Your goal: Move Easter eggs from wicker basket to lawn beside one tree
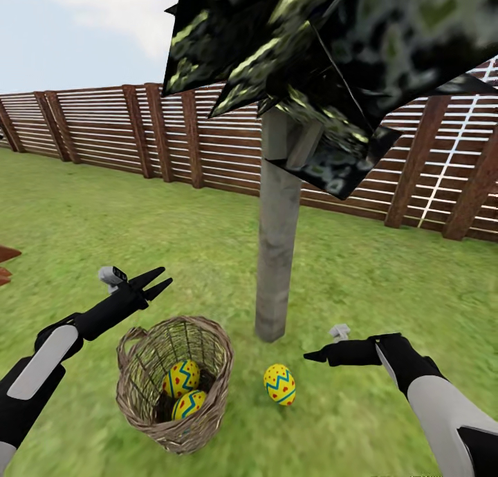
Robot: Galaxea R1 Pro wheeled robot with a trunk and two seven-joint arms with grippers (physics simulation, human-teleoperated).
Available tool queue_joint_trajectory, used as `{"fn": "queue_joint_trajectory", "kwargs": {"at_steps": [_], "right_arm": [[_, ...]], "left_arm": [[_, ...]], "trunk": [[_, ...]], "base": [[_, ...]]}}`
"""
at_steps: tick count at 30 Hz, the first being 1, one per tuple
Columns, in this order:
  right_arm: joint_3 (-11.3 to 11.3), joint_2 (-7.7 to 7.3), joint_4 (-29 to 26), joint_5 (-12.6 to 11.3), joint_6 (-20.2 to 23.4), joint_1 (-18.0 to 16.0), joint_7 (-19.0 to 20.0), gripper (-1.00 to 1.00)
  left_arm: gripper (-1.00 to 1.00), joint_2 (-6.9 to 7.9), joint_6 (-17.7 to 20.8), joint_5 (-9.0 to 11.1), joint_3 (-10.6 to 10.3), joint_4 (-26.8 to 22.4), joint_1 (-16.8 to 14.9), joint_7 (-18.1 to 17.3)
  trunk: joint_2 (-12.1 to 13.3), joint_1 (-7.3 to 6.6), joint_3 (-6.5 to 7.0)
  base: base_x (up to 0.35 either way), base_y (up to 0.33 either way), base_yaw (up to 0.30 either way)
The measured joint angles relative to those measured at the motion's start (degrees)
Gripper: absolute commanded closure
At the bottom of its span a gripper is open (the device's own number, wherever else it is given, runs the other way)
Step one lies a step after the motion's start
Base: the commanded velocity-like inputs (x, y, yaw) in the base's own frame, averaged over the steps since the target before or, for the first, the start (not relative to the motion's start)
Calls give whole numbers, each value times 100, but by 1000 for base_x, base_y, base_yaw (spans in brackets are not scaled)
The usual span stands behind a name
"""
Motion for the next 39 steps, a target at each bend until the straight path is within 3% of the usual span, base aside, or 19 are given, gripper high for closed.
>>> {"fn": "queue_joint_trajectory", "kwargs": {"at_steps": [7,11,16,19,28,39], "right_arm": [[0,5,14,-3,0,1,0,-100],[1,7,15,-4,0,2,0,-100],[1,9,30,-5,-2,1,-1,-100],[1,14,39,-5,-1,1,-6,-100],[1,18,59,-4,0,1,-8,-100],[1,26,68,-7,-2,2,-11,-100]], "left_arm": [[-100,-20,0,6,-9,308,-41,-19],[-100,-20,-33,11,-12,365,-45,-97],[-100,-18,-56,-9,-12,489,-44,-792],[-100,-20,-57,-14,4,698,-45,-1005],[-100,-21,-64,-20,13,813,-42,-1079],[-100,-21,-56,-14,13,815,-45,-1079]], "trunk": [[281,-152,170],[282,-152,197],[282,-154,230],[282,-154,250],[282,-154,307],[283,-154,358]], "base": [[-87,94,-208],[-184,220,-216],[-64,56,-219],[-8,55,-220],[-1,80,-229],[0,291,-194]]}}
